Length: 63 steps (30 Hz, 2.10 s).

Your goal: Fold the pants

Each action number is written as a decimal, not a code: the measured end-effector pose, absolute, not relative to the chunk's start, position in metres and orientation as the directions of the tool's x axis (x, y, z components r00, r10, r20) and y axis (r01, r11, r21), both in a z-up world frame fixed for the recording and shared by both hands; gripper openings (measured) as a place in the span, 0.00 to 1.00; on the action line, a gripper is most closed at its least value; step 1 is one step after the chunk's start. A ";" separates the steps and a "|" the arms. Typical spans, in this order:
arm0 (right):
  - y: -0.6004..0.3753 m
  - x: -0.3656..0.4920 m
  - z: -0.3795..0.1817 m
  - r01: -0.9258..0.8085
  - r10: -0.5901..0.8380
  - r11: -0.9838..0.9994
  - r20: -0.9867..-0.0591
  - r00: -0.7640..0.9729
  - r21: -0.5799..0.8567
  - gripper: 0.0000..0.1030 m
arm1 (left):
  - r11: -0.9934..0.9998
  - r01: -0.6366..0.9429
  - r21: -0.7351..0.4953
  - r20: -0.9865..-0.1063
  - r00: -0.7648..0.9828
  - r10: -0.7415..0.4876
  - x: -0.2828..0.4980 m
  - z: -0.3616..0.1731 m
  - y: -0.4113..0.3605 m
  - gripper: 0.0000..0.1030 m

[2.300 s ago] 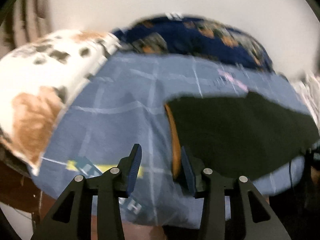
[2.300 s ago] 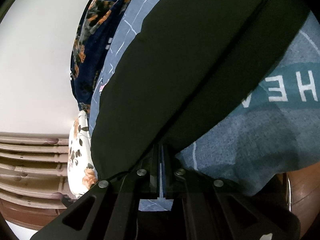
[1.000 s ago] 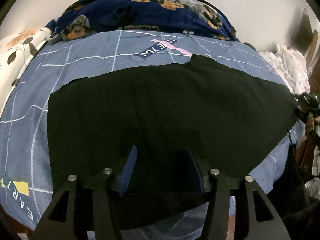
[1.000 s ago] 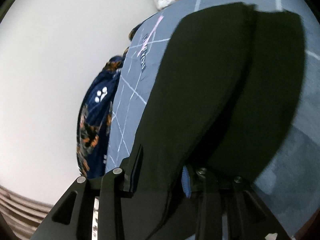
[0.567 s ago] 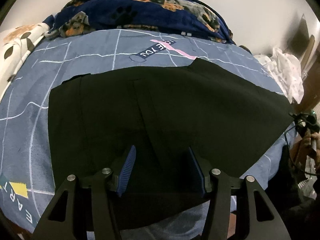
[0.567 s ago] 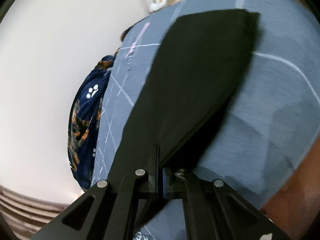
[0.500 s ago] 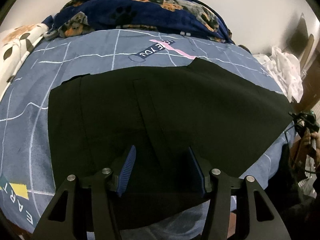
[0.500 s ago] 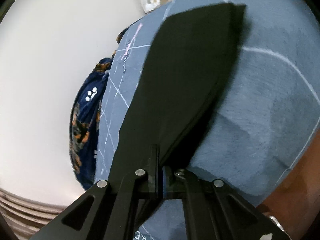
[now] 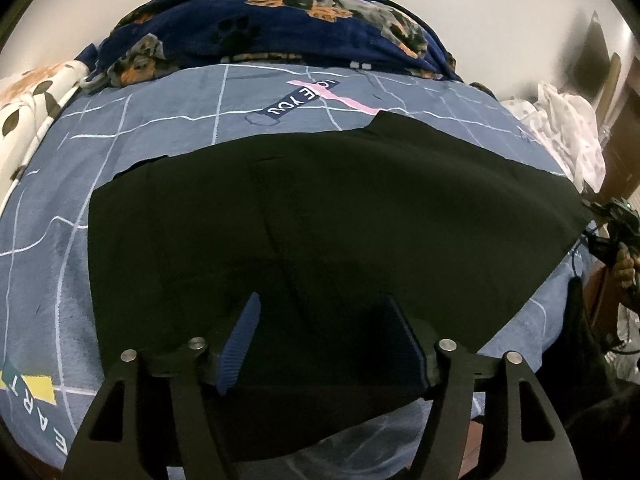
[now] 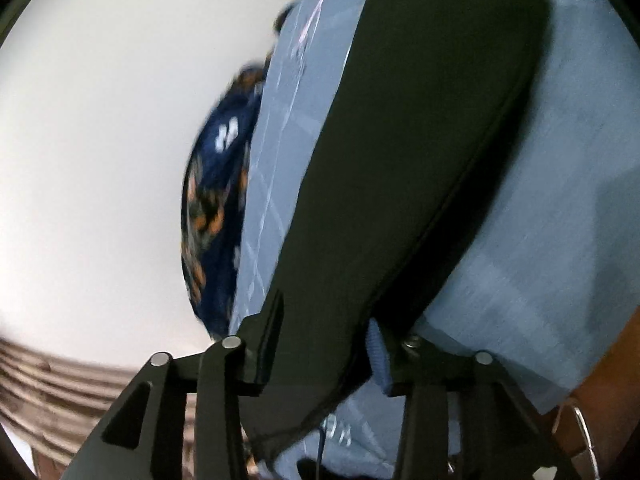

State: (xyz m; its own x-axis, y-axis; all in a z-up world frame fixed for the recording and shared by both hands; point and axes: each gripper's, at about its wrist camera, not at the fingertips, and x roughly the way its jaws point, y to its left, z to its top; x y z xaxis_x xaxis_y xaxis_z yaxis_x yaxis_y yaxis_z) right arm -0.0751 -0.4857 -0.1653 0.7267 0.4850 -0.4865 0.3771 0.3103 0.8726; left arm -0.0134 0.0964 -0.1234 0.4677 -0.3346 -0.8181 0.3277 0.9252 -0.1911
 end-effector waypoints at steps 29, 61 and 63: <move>-0.375 -0.049 -0.158 0.304 0.632 0.431 -0.525 0.570 0.850 0.35 | 0.911 0.349 -0.219 -0.799 0.471 -0.373 -0.019 -0.123 0.104 0.66; -0.312 -0.045 -0.174 0.295 0.658 0.534 -0.608 0.444 0.792 0.03 | 0.891 0.019 -0.454 -0.809 0.409 -0.421 -0.036 -0.097 0.258 0.67; -0.313 -0.046 -0.175 0.310 0.667 0.510 -0.597 0.446 0.802 0.03 | 0.865 0.025 -0.502 -0.796 0.379 -0.473 -0.042 -0.100 0.255 0.67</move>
